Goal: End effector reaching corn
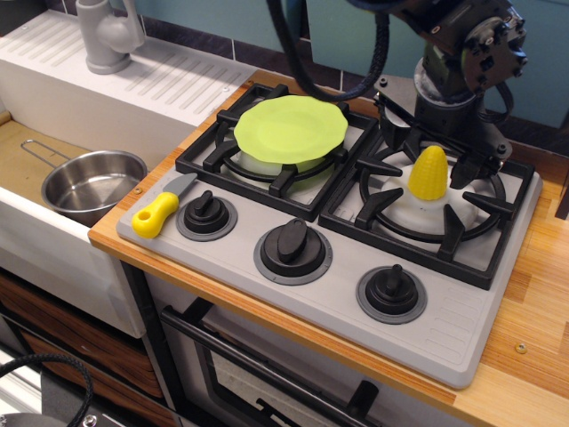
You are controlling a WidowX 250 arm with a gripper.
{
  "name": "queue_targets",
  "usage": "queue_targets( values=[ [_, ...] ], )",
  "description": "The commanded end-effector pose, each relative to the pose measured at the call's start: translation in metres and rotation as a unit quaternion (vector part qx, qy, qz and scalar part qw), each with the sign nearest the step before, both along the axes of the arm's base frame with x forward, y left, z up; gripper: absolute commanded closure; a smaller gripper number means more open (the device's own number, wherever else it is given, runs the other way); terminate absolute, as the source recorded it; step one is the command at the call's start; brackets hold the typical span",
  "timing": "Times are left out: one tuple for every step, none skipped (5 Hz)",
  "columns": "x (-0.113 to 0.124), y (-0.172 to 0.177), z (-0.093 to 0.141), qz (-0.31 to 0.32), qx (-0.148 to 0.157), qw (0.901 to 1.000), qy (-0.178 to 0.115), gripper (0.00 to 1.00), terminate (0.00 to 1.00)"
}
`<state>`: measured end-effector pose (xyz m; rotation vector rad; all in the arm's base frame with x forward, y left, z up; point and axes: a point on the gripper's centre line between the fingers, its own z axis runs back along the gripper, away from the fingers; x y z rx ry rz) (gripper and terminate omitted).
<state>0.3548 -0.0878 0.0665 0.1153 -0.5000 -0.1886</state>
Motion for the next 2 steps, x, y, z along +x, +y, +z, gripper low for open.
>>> queue_targets(
  values=[
    [0.0294, -0.0012, -0.0056, -0.018, -0.017, 0.9988, -0.043, 0.0, 0.0],
    [0.0333, -0.0015, -0.0081, -0.03, -0.022, 0.9981, -0.049, 0.0, 1.0]
  ],
)
